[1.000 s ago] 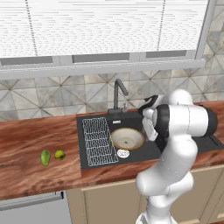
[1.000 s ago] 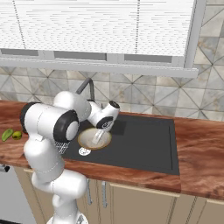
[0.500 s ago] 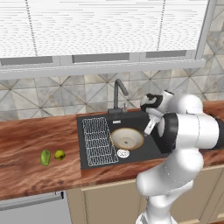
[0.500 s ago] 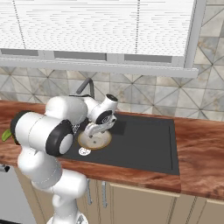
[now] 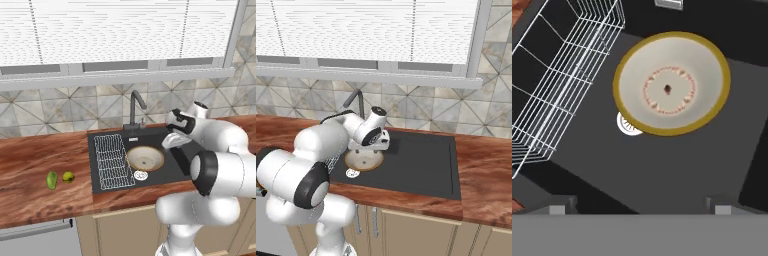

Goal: Remove the mango and pear from the sink. Then move the bowl and cup from the counter to the sink for washing.

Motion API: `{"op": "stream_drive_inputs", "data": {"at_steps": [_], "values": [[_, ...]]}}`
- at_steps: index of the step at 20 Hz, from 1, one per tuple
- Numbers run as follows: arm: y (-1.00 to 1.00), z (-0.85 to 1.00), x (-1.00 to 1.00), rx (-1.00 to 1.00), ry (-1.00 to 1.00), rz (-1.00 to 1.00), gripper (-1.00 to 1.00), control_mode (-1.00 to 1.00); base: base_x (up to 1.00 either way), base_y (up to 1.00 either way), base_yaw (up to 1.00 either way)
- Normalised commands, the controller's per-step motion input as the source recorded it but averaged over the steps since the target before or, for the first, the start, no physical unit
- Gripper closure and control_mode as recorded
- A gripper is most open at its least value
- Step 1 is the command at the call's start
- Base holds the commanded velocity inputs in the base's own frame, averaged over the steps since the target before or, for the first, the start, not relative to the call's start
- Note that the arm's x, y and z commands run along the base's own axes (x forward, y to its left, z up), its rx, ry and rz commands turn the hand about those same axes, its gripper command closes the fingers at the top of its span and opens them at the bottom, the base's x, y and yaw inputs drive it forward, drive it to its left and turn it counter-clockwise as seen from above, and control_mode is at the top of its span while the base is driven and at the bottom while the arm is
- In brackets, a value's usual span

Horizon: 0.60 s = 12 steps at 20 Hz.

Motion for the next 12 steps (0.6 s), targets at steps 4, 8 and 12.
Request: {"op": "stream_drive_inputs", "data": {"at_steps": [4,8,12], "values": [[0.00,0.22,-0.25,-0.01,0.06,-0.53,-1.00,-1.00,0.00,0.00,0.00],[-0.01,0.23,-0.23,-0.03,0.01,-0.48,-1.00,-1.00,0.00,0.00,0.00],[0.00,0.28,-0.21,-0.07,0.03,-0.34,-1.00,-1.00,0.00,0.00,0.00]]}}
